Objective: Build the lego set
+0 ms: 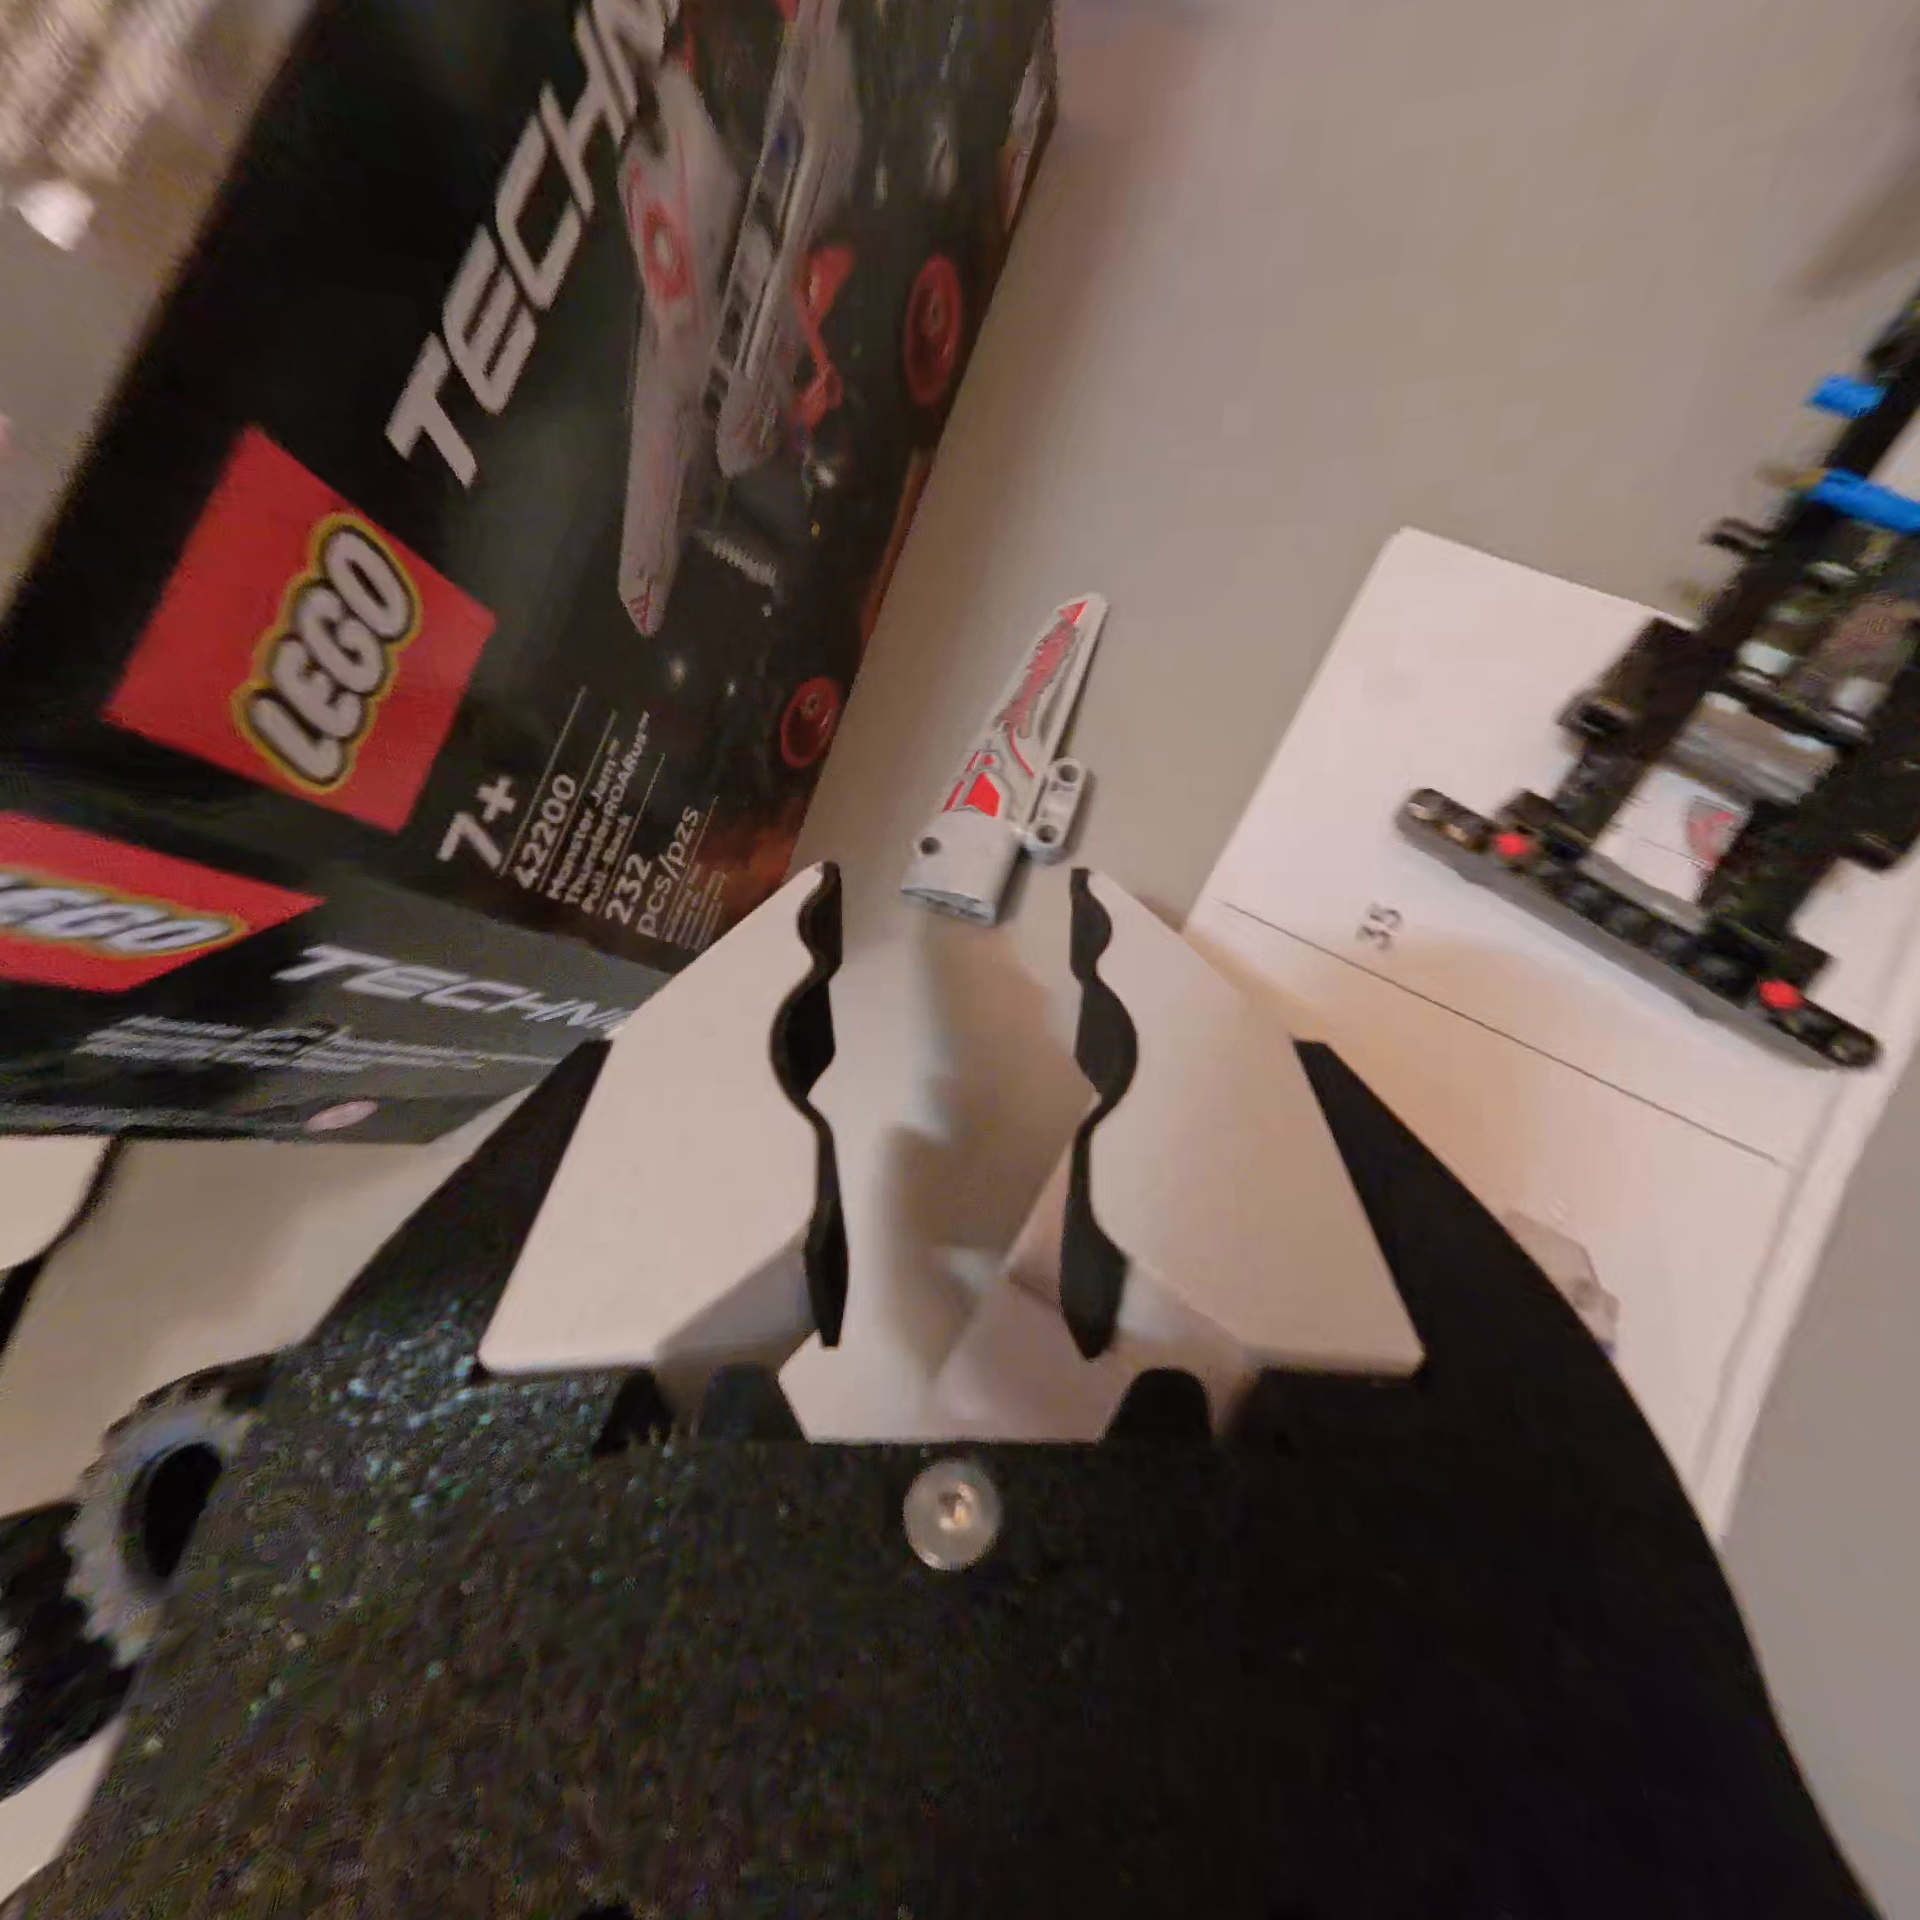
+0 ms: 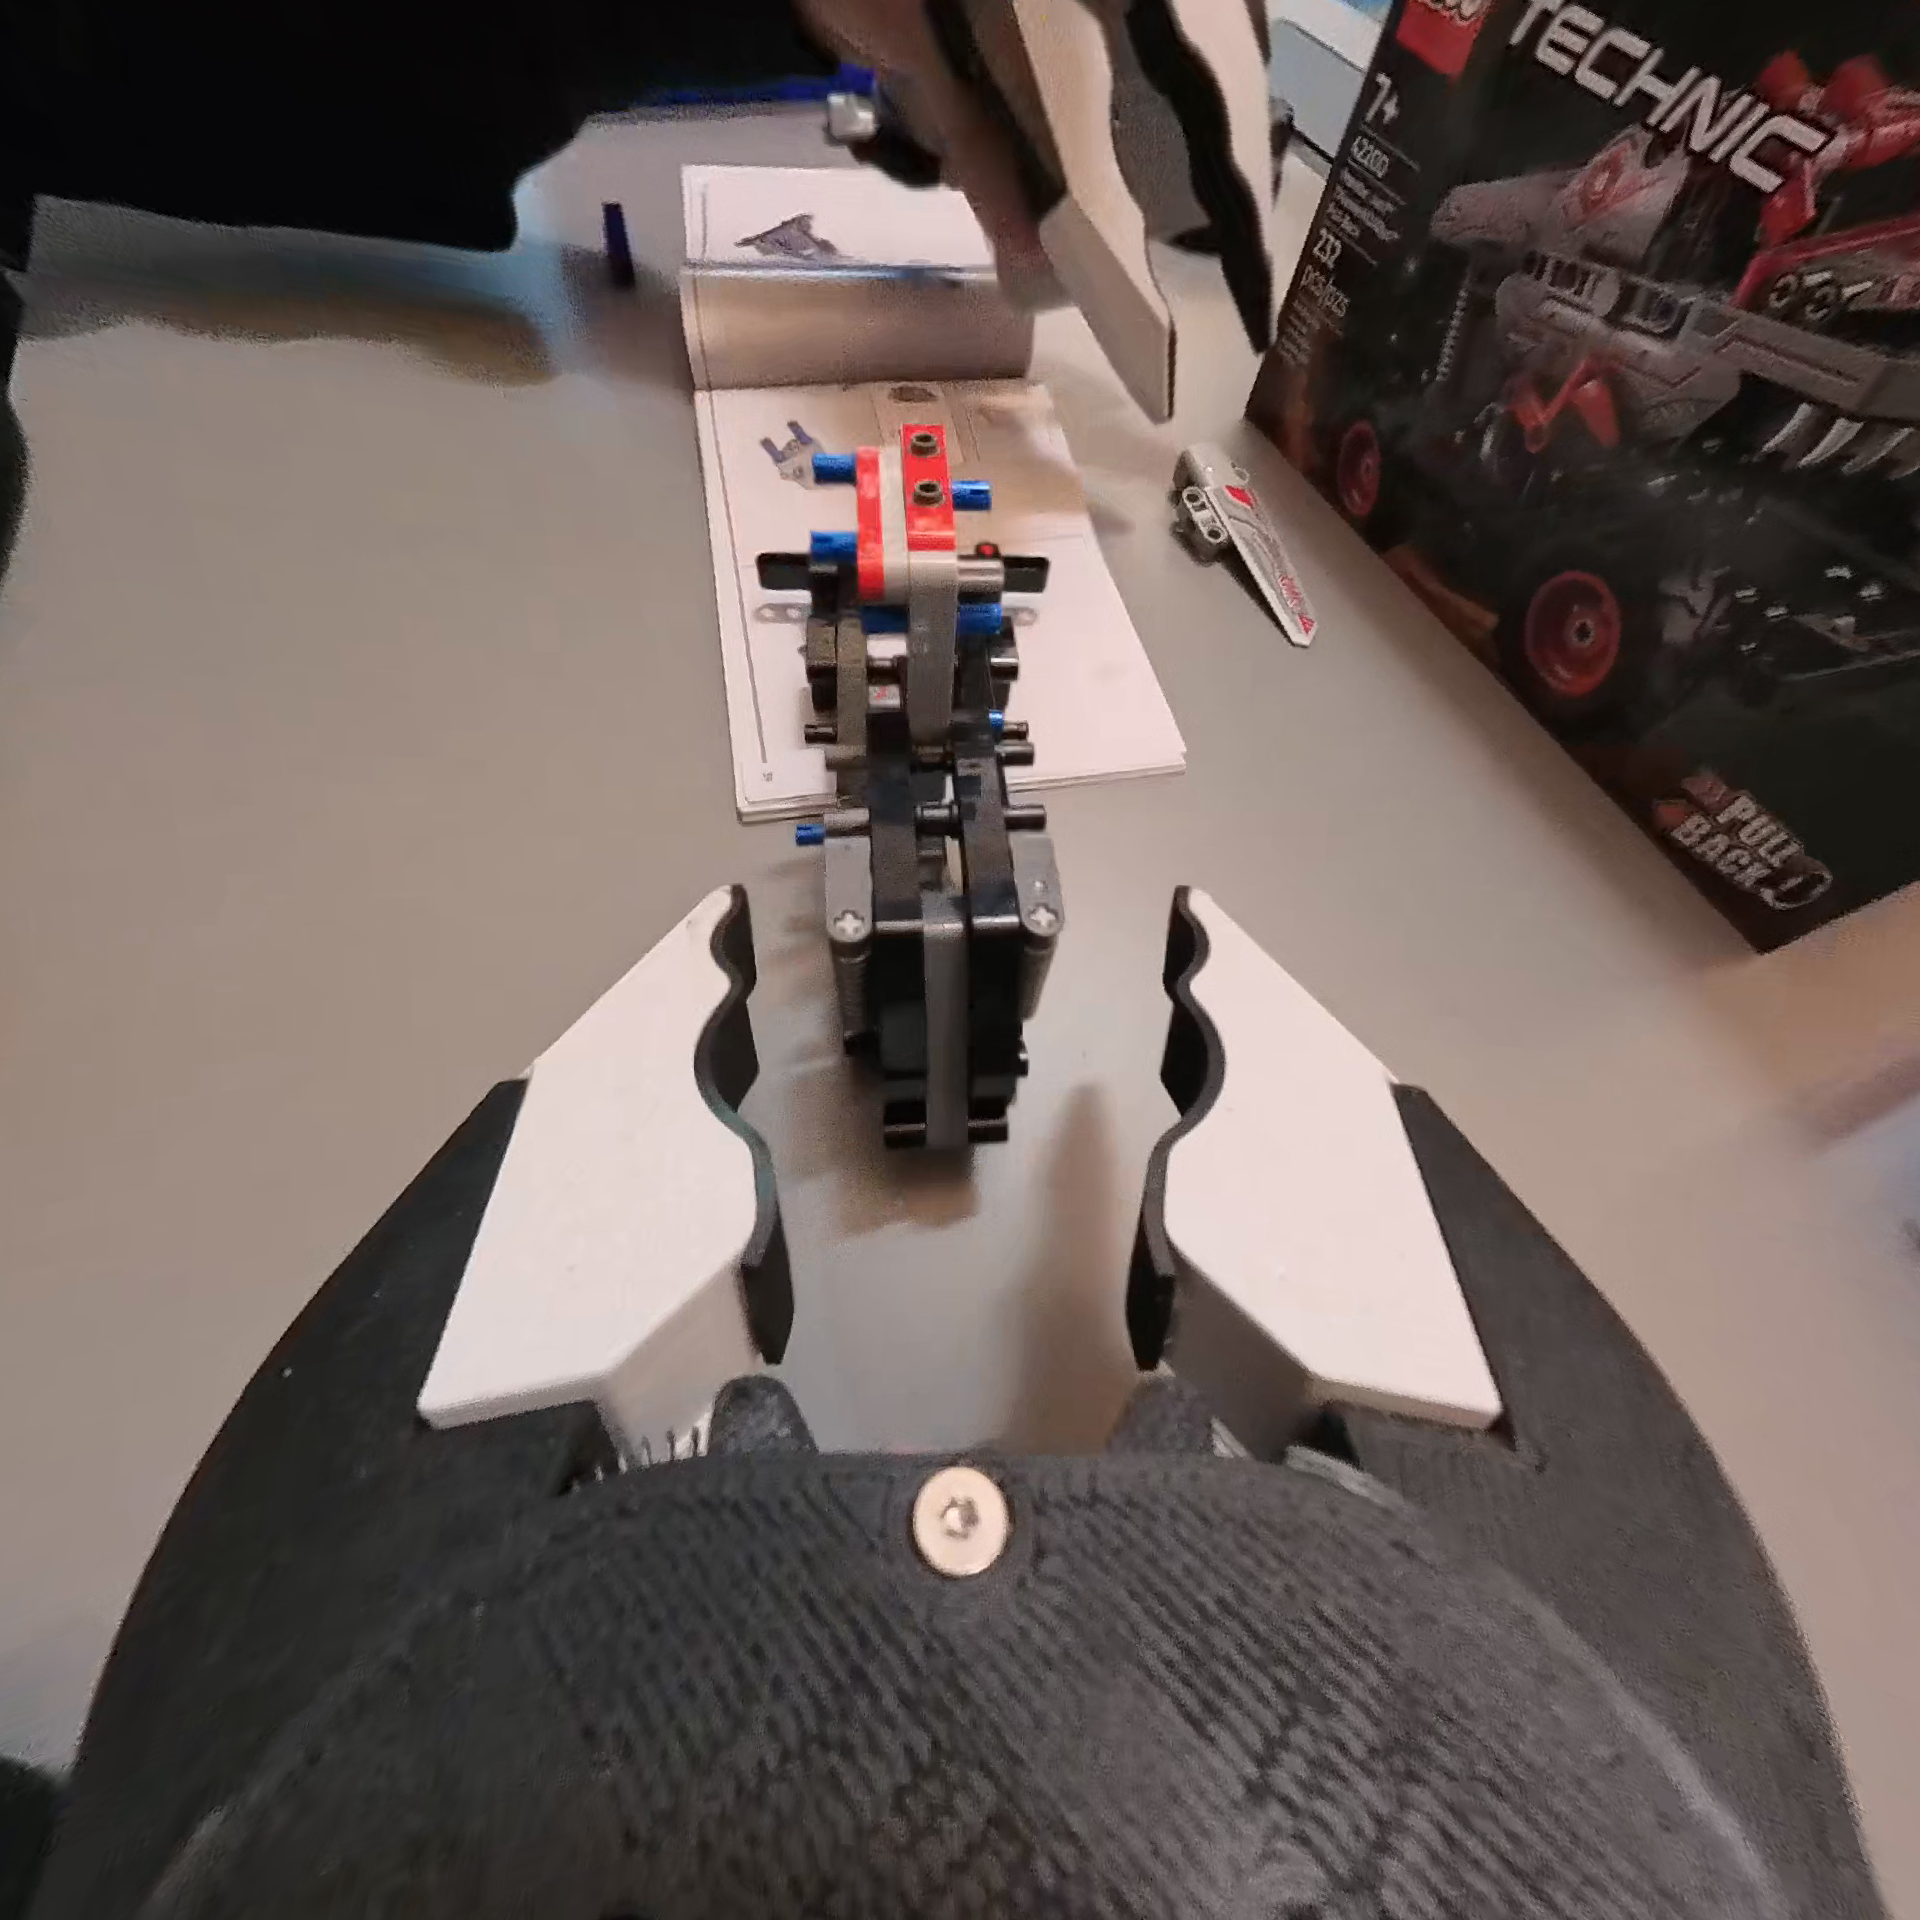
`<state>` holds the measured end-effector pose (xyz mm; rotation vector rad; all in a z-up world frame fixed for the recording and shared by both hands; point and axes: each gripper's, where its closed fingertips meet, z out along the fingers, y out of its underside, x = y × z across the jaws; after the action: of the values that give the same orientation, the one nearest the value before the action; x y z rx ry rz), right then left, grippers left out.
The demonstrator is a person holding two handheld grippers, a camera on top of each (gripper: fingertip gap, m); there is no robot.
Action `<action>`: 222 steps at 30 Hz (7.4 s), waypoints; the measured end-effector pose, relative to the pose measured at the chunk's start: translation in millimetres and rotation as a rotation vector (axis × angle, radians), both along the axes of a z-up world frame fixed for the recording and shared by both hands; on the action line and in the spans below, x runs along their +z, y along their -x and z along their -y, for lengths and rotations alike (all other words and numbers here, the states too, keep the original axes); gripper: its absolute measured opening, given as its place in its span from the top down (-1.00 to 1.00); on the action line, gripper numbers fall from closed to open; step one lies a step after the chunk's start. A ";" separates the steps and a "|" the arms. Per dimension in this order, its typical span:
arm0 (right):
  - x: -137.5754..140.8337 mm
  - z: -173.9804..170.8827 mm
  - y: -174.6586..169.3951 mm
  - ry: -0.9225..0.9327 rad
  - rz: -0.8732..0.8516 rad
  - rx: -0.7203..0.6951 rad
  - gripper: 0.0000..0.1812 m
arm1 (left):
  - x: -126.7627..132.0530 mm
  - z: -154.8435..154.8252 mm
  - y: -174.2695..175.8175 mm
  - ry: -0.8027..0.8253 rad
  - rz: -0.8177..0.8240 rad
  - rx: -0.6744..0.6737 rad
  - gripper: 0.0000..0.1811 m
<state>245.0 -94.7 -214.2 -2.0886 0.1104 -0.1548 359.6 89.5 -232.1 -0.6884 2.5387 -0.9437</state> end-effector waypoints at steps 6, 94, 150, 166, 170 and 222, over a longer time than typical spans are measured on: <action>19.3 21.3 -1.5 -0.060 0.035 -0.050 0.12 | -31.0 10.2 -9.9 0.033 -0.090 0.048 0.52; 23.6 -59.0 52.7 0.349 1.273 -0.307 0.80 | 45.7 80.3 207.5 0.817 -0.264 -0.174 0.85; 33.3 -69.6 87.4 0.280 0.884 0.015 0.91 | 65.2 79.0 212.6 0.228 0.939 -0.482 0.86; 57.1 -88.7 100.9 0.166 0.971 0.022 0.96 | 73.5 74.2 211.6 0.295 0.971 -0.462 0.86; 55.0 -90.5 98.3 0.227 1.031 0.025 1.00 | 75.0 69.6 204.3 0.309 0.958 -0.410 0.84; -39.8 -52.1 88.3 0.138 -0.134 -0.031 0.93 | -28.8 52.8 221.8 0.154 -0.092 -0.165 0.57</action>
<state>156.7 -42.6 -254.0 -2.2351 0.2187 -0.0423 137.7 36.7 -261.0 -0.5842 2.6572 -1.1985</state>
